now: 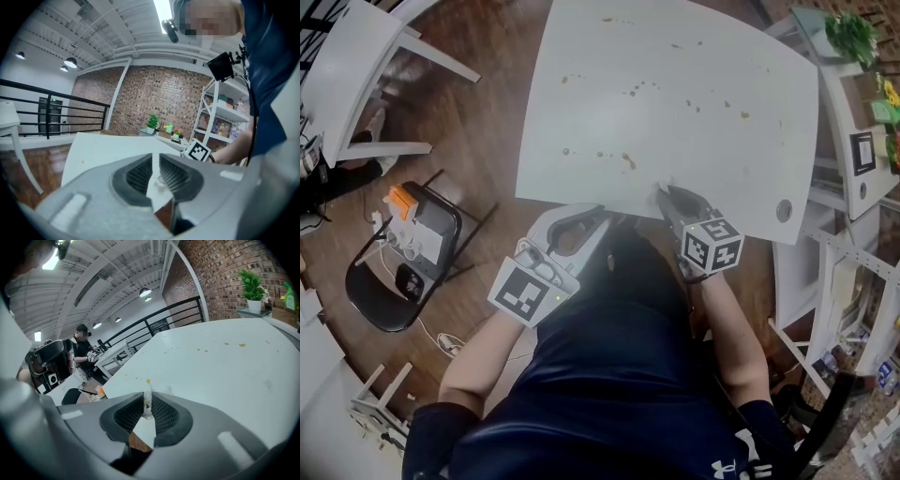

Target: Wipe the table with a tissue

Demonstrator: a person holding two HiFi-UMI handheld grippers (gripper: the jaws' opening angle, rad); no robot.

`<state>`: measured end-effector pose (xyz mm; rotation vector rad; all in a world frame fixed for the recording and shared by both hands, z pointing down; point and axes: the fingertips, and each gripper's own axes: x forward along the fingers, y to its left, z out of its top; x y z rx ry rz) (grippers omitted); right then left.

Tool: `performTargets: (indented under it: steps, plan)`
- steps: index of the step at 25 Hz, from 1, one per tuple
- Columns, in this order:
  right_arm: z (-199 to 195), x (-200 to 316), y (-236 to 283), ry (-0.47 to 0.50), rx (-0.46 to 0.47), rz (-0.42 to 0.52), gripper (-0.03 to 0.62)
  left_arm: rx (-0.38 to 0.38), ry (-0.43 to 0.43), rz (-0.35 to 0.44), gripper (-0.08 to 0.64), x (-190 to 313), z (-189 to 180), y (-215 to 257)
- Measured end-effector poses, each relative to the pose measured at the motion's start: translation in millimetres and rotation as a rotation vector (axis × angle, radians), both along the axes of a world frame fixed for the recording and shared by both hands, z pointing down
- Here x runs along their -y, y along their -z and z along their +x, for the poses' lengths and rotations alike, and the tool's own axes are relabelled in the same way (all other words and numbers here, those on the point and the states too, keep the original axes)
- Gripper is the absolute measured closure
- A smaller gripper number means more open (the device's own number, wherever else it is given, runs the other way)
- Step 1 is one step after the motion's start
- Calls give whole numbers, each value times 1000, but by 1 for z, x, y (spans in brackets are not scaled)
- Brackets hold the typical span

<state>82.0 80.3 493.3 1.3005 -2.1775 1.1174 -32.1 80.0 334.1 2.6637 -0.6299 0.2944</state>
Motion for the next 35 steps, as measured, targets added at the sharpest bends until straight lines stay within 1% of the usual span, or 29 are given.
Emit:
performTargets:
  steps: [5, 10, 13, 15, 17, 19, 24, 27, 29, 35]
  plan:
    - [-18, 16, -10, 71, 34, 3, 535, 36, 76, -5, 515, 9, 1, 1]
    - [-46, 15, -14, 192, 64, 4, 535, 90, 149, 2, 515, 16, -5, 2]
    - [-55, 12, -18, 237, 70, -14, 536, 94, 183, 16, 515, 24, -9, 5]
    - [-59, 12, -19, 246, 64, -19, 536, 92, 186, 29, 515, 26, -12, 5]
    - [-62, 12, -18, 237, 62, -22, 536, 90, 177, 28, 515, 25, -16, 2]
    - [-62, 16, -19, 215, 52, -25, 536, 83, 168, 6, 515, 24, -21, -5]
    - [-48, 35, -24, 106, -15, -24, 535, 47, 97, -15, 515, 24, -31, -11]
    - [-37, 40, -33, 69, -83, -41, 535, 25, 95, -29, 515, 31, -46, -12]
    - [-33, 41, -40, 57, -108, -62, 536, 21, 97, -34, 515, 37, -57, -12]
    - [-33, 45, -50, 29, -112, -96, 535, 30, 100, -32, 515, 51, -77, -13]
